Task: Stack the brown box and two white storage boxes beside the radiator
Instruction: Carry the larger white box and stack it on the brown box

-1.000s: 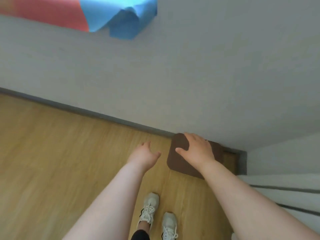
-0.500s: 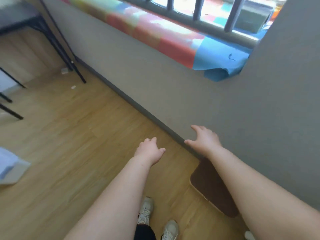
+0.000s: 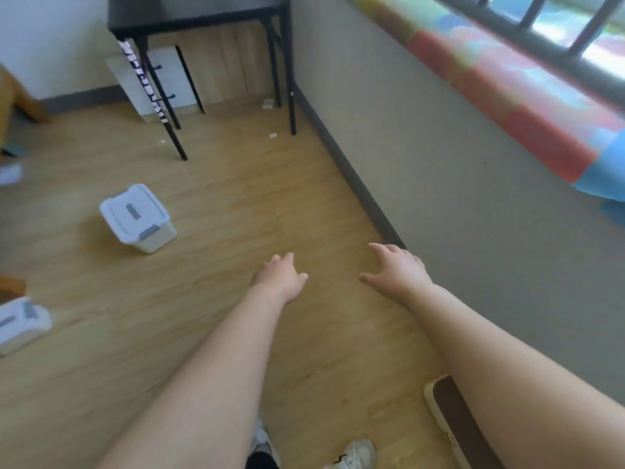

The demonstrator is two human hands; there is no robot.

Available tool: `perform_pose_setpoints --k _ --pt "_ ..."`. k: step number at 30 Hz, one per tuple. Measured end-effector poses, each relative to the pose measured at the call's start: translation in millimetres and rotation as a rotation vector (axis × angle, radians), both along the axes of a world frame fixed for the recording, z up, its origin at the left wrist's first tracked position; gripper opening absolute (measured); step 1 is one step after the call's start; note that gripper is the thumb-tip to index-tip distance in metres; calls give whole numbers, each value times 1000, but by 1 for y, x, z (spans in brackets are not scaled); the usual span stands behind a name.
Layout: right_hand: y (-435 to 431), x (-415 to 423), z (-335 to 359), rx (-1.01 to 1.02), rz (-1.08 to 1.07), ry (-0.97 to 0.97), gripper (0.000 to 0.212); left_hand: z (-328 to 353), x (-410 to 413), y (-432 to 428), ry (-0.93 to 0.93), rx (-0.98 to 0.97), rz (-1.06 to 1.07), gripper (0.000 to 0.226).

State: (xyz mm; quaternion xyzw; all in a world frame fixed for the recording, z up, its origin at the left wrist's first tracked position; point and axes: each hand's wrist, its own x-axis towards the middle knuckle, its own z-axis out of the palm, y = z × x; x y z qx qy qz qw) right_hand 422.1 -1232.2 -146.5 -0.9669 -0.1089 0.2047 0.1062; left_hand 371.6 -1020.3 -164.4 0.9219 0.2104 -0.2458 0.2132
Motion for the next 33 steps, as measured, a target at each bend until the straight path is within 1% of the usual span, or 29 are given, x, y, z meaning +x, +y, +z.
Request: perform_pose_setpoints --k 3,8,14,16,20,27,33 --pt "39 2 2 5 21 12 74 3 -6 32 -4 1 34 66" --pt "165 -9 -5 8 156 45 74 -4 -39 138 45 40 135 64" --pt "294 -9 -12 27 247 59 73 0 -58 248 35 72 226 60" --pt "333 -11 -15 30 292 67 73 -3 -70 283 47 64 271 62" --pt "390 -16 -26 14 378 101 74 -10 -92 334 73 34 340 67" --pt "478 1 -38 -26 514 126 74 -25 -104 404 81 10 470 66" --pt "564 47 -49 -34 578 164 74 -29 -66 474 72 -18 561 65"
